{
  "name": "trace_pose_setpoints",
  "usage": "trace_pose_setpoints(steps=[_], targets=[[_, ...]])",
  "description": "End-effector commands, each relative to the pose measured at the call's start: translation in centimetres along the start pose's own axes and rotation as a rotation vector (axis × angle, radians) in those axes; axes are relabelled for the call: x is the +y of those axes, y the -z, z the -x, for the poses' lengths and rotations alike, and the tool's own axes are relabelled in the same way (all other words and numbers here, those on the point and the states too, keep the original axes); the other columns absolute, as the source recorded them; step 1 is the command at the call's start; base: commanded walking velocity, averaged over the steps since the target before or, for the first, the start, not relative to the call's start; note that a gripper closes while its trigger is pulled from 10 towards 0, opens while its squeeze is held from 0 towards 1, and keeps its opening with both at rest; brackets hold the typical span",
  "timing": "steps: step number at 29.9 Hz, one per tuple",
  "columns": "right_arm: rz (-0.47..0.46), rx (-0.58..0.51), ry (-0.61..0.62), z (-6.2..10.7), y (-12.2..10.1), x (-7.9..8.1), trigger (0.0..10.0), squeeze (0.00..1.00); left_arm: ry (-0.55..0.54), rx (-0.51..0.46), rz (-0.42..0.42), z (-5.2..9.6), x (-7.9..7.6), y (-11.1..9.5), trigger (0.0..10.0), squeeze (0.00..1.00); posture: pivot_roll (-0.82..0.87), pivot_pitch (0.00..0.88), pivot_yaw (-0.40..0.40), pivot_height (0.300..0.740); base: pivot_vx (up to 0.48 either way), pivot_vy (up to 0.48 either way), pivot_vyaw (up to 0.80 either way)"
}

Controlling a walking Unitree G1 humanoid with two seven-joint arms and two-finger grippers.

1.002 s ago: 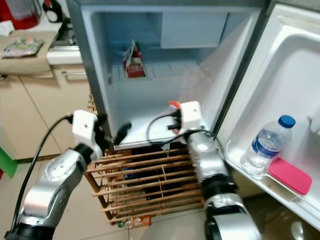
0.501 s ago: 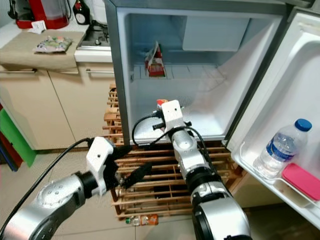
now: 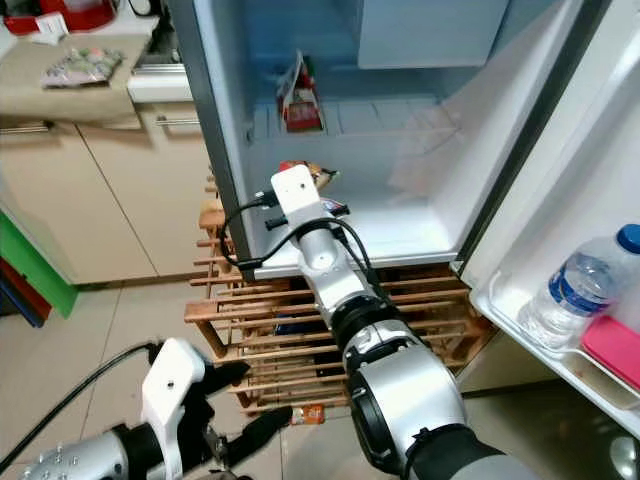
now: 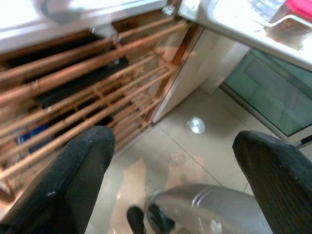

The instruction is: Restocking fridge

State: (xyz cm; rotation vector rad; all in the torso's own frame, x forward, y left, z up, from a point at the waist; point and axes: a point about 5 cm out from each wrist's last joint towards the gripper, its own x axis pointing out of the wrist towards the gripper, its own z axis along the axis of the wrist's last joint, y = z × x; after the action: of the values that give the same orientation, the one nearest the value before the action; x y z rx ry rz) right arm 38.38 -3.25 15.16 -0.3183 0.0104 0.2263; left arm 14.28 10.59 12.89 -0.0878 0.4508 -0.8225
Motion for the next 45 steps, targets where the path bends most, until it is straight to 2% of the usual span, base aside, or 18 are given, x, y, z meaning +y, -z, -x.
trace_pose_setpoints(steps=[1, 11, 12, 13, 23, 28, 35, 37, 38, 39, 40, 42, 45], targets=[[0.038, 0.007, 0.014, -0.4, -0.8, 0.1, 0.0, 0.0, 0.006, -0.003, 0.01, 0.4, -0.9, -0.2, 10.0, 0.0, 0.18, 0.189, 0.028, 0.74, 0.0, 0.0, 0.0], [0.033, 0.021, 0.12, -0.5, -1.1, -0.8, 0.0, 0.0, -0.011, 0.033, 0.076, 1.8, -3.4, 0.7, 10.0, 0.0, 0.24, 0.251, 0.03, 0.74, 0.0, 0.0, 0.0], [0.038, 0.017, 0.135, -0.5, -1.1, -1.0, 1.2, 0.14, -0.016, 0.033, 0.083, 1.9, -3.7, 0.7, 10.0, 0.0, 0.24, 0.258, 0.029, 0.74, 0.0, 0.0, 0.0], [0.037, -0.005, 0.142, -0.6, -1.4, -1.1, 10.0, 1.0, -0.026, 0.036, 0.096, 2.1, -4.0, 0.8, 10.0, 0.0, 0.25, 0.27, 0.025, 0.74, 0.0, 0.0, 0.0], [0.191, -0.166, 0.154, -1.2, -4.9, -1.4, 10.0, 1.0, -0.057, 0.035, 0.145, 2.1, -5.3, 1.1, 10.0, 0.0, 0.25, 0.288, -0.001, 0.74, 0.0, 0.0, 0.0], [0.184, -0.216, 0.136, -1.2, -5.9, -0.9, 10.0, 1.0, -0.072, 0.028, 0.145, 1.6, -5.2, 1.0, 10.0, 0.0, 0.23, 0.285, -0.014, 0.74, 0.0, 0.0, 0.0], [0.178, -0.227, 0.107, -1.0, -5.7, -0.5, 10.0, 1.0, -0.074, 0.018, 0.137, 1.1, -5.1, 0.9, 10.0, 0.0, 0.22, 0.283, -0.018, 0.74, 0.0, 0.0, 0.0], [0.134, -0.229, 0.085, -1.0, -5.7, -0.5, 10.0, 1.0, -0.073, 0.016, 0.131, 0.9, -5.1, 0.9, 10.0, 0.0, 0.22, 0.282, -0.019, 0.74, 0.0, 0.0, 0.0], [0.09, -0.226, 0.08, -1.1, -5.7, -0.6, 10.0, 1.0, -0.073, 0.015, 0.13, 0.9, -5.1, 0.8, 10.0, 0.0, 0.22, 0.281, -0.017, 0.74, 0.0, 0.0, 0.0], [-0.002, -0.211, 0.074, -1.1, -5.7, -0.8, 10.0, 1.0, -0.077, 0.015, 0.127, 0.8, -5.0, 0.8, 10.0, 0.0, 0.21, 0.281, -0.019, 0.74, 0.0, 0.0, 0.0], [-0.028, -0.206, 0.069, -1.2, -5.7, -0.9, 10.0, 1.0, -0.078, 0.015, 0.127, 0.8, -5.0, 0.8, 10.0, 0.0, 0.22, 0.279, -0.019, 0.74, 0.0, 0.0, 0.0], [-0.061, -0.196, 0.064, -1.2, -5.7, -1.0, 10.0, 1.0, -0.08, 0.014, 0.126, 0.7, -4.9, 0.8, 10.0, 0.0, 0.22, 0.278, -0.019, 0.74, 0.0, 0.0, 0.0], [-0.055, -0.193, 0.075, -1.2, -5.7, -1.1, 10.0, 1.0, -0.084, 0.012, 0.12, 0.6, -4.8, 0.7, 10.0, 0.0, 0.22, 0.275, -0.021, 0.74, 0.0, 0.0, 0.0]])
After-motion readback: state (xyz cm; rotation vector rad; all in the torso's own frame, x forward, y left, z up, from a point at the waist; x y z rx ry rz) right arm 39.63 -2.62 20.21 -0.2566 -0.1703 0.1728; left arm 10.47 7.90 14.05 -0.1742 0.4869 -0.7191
